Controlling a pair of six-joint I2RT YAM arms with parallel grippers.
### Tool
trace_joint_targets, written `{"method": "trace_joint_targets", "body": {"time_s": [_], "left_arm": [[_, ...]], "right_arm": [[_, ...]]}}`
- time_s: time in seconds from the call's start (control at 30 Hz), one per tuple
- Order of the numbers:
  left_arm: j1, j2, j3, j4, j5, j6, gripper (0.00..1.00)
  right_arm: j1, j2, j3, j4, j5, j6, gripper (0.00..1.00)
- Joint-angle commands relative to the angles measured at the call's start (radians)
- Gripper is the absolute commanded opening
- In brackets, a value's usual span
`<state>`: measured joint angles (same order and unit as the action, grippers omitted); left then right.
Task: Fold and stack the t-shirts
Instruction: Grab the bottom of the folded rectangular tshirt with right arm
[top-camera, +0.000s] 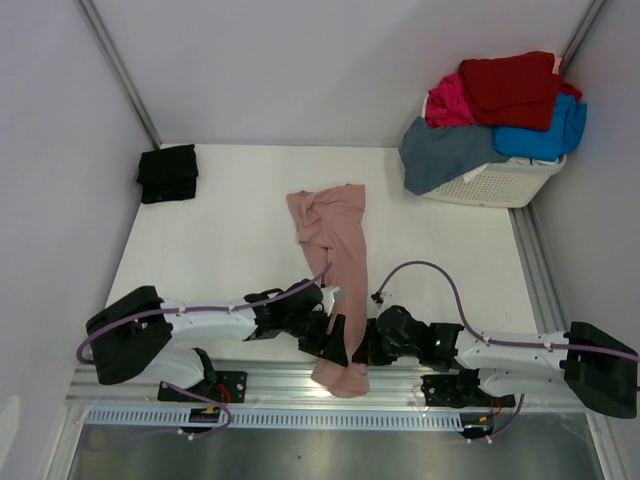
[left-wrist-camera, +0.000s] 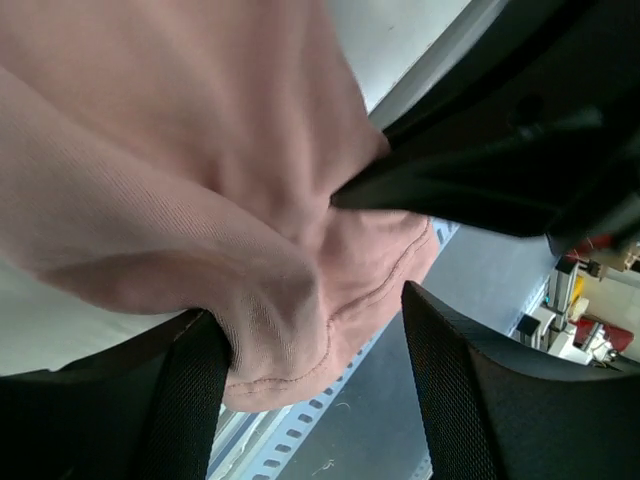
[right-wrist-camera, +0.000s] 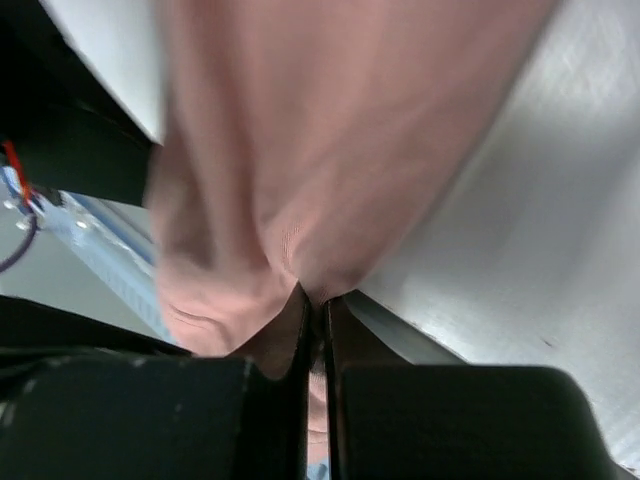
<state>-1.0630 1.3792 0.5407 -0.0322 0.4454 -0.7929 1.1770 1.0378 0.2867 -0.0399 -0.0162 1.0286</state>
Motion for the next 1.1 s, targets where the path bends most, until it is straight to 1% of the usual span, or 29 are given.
{"method": "trace_joint_targets", "body": {"time_s": [0.0, 0.1, 0.27, 0.47, 0.77, 0.9, 0.93, 0.97, 1.03, 1.07], "left_arm": [[-0.005, -0.037, 0.071, -0.069, -0.033, 0.061, 0.7], [-0.005, -0.048, 0.096, -0.09, -0.043, 0.078, 0.71], [-0.005, -0.051, 0.131, -0.144, -0.066, 0.106, 0.71], [-0.005, -0.055, 0.18, -0.19, -0.109, 0.139, 0.71], [-0.002, -0.014, 0.243, -0.244, -0.145, 0.184, 0.71], [0.001, 0.003, 0.278, -0.276, -0.174, 0.201, 0.71], [0.006, 0.009, 0.281, -0.291, -0.18, 0.201, 0.7], [0.008, 0.018, 0.288, -0.301, -0.189, 0.202, 0.7], [0.009, 0.04, 0.308, -0.313, -0.208, 0.205, 0.63], [0.011, 0.04, 0.323, -0.321, -0.218, 0.205, 0.51]], "right_arm": [[0.006, -0.011, 0.14, -0.064, 0.117, -0.117, 0.0], [-0.014, -0.03, 0.222, -0.078, 0.159, -0.171, 0.0], [-0.1, -0.019, 0.302, -0.058, 0.122, -0.22, 0.0], [-0.217, 0.005, 0.312, -0.008, 0.075, -0.246, 0.0], [-0.304, 0.021, 0.313, 0.018, 0.039, -0.257, 0.0], [-0.355, 0.033, 0.312, 0.028, -0.034, -0.249, 0.0], [-0.364, 0.036, 0.312, 0.061, -0.045, -0.246, 0.0], [-0.369, 0.041, 0.312, 0.069, -0.063, -0.246, 0.0], [-0.381, 0.05, 0.312, 0.075, -0.074, -0.242, 0.0], [-0.384, 0.053, 0.312, 0.077, -0.082, -0.242, 0.0]]}}
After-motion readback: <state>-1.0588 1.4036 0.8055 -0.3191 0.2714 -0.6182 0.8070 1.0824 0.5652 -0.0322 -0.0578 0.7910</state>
